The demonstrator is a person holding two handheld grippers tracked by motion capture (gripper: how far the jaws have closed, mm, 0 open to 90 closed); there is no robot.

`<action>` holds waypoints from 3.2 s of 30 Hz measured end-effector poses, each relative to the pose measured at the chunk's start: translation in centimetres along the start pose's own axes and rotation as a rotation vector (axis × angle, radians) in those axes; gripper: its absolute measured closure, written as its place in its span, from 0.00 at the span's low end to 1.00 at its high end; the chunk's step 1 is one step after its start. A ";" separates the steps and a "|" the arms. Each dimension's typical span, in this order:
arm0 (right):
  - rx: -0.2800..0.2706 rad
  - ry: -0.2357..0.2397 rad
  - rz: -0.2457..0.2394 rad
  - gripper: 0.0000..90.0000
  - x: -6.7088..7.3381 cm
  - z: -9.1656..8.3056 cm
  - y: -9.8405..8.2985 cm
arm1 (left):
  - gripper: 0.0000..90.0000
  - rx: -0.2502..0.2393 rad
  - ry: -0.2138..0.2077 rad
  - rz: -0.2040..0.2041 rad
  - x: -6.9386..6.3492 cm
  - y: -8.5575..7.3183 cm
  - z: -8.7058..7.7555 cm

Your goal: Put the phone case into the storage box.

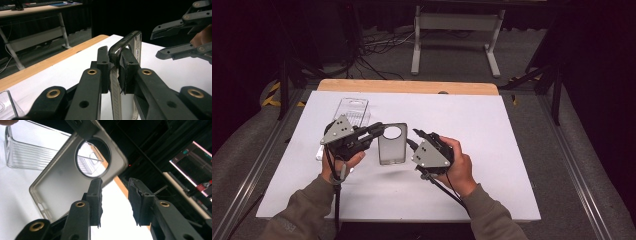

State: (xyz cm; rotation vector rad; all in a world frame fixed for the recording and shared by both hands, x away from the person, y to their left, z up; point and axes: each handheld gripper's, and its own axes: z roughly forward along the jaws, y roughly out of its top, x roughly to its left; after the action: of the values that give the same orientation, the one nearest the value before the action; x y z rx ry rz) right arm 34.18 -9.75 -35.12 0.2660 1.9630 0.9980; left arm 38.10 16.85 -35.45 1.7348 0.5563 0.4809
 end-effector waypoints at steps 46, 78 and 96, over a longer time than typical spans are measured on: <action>0.053 0.048 0.173 0.27 -0.1 -3.9 -7.7 | 0.89 -0.026 0.003 0.020 0.3 0.0 -1.5; 0.126 0.026 0.259 0.22 0.2 -7.1 -12.3 | 0.89 -0.070 0.038 0.026 1.0 0.8 -3.3; 0.156 0.015 0.285 0.22 0.2 -7.7 -13.3 | 0.89 -0.083 0.061 0.021 1.8 1.1 -4.4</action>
State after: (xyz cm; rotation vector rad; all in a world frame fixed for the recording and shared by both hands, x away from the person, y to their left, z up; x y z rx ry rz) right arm 30.52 -22.54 -42.88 0.6420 2.0578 1.0274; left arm 37.12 21.12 -33.39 1.6523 0.5541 0.5654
